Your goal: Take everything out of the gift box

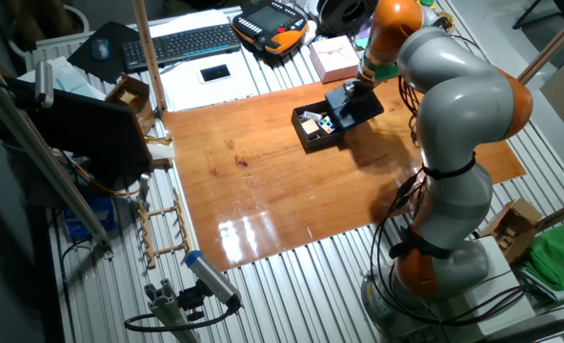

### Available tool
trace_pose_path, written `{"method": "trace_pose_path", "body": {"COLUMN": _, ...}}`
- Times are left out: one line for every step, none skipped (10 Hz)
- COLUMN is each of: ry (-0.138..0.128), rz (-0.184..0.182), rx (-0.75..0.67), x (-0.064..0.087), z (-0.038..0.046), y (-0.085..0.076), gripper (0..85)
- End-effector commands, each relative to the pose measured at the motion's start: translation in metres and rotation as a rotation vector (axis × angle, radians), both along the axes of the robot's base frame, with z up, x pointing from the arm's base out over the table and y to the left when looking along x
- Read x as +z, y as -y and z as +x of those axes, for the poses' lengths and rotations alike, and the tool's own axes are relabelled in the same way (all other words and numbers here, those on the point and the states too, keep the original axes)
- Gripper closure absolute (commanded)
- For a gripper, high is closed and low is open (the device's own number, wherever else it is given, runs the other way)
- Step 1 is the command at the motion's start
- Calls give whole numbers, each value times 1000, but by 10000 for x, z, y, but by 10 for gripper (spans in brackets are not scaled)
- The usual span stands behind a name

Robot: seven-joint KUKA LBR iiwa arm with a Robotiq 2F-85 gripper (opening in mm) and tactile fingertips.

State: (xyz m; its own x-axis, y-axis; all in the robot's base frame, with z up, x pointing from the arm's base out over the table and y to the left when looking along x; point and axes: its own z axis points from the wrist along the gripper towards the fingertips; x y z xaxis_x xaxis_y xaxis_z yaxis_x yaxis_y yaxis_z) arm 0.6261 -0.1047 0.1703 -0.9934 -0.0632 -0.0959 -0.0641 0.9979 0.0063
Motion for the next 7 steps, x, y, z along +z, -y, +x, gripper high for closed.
{"method": "trace_pose_path", "body": {"ry": 0, "rz": 5, "rx": 1, "x": -27, "z": -7, "y": 31, "gripper": 840}}
{"method": "trace_pose_path", "body": {"ry": 0, "rz": 5, "rx": 2, "x": -50, "z": -11, "y": 62, "gripper": 840}}
{"method": "trace_pose_path", "body": {"ry": 0, "rz": 0, "rx": -10, "x": -66, "z": -17, "y": 89, "gripper": 840}}
{"method": "trace_pose_path", "body": {"ry": -1, "rz": 4, "rx": -61, "x": -72, "z": -25, "y": 105, "gripper": 840}}
{"method": "trace_pose_path", "body": {"ry": 4, "rz": -6, "rx": -74, "x": -68, "z": -32, "y": 111, "gripper": 840}}
{"method": "trace_pose_path", "body": {"ry": 8, "rz": -47, "rx": -47, "x": -63, "z": -36, "y": 111, "gripper": 840}}
{"method": "trace_pose_path", "body": {"ry": 4, "rz": -68, "rx": -21, "x": -65, "z": -35, "y": 112, "gripper": 840}}
